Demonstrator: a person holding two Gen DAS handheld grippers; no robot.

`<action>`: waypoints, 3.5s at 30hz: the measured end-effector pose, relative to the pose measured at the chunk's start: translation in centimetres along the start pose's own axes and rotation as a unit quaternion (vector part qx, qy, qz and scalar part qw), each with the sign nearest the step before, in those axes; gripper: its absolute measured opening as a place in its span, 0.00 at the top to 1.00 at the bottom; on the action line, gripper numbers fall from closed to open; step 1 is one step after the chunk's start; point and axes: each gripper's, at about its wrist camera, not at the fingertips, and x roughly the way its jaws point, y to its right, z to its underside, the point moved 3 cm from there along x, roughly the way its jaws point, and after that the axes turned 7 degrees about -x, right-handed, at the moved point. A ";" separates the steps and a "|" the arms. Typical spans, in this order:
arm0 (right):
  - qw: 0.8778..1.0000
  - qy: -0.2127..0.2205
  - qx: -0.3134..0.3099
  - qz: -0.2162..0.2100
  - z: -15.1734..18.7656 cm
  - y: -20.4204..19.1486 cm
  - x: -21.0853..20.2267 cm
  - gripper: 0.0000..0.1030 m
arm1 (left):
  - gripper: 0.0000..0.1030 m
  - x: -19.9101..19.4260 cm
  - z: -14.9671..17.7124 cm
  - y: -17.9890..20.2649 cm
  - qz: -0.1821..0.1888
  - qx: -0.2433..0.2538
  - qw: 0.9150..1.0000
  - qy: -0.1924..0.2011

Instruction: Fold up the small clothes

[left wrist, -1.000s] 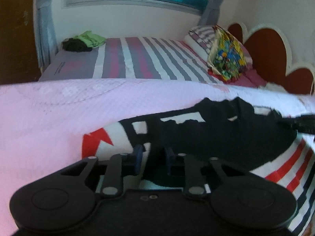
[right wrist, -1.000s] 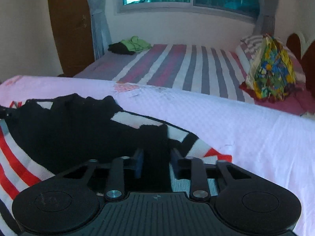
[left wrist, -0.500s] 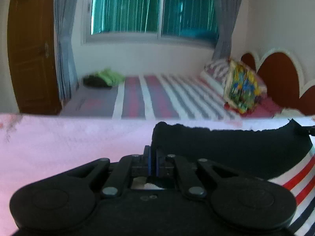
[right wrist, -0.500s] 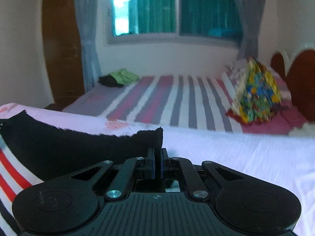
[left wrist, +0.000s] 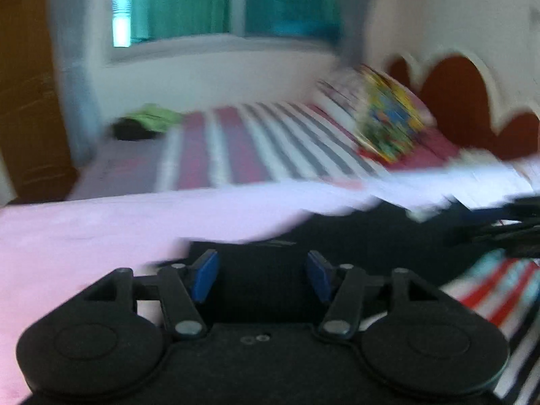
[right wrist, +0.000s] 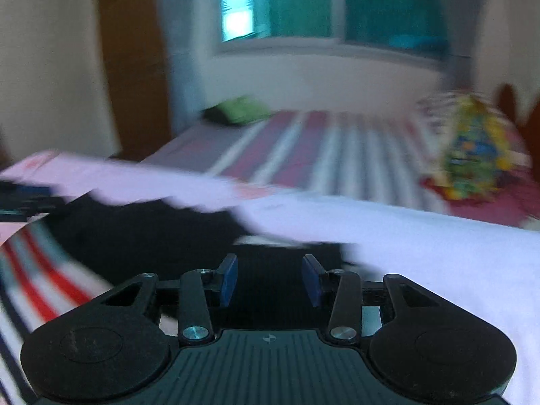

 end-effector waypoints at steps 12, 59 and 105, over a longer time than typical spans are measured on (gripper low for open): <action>0.992 -0.048 -0.026 0.118 4.7 6.8 -3.9 0.54 | 0.24 -3.3 5.6 -8.2 -0.063 0.009 0.998 0.005; 0.987 -0.057 0.086 0.126 14.3 0.4 -16.0 0.95 | 0.21 -12.8 13.5 -3.0 -0.064 -0.031 0.997 0.003; 0.988 -0.045 0.028 0.145 9.8 1.6 -9.0 0.61 | 0.05 -7.2 10.2 -3.6 -0.093 -0.022 0.995 -0.007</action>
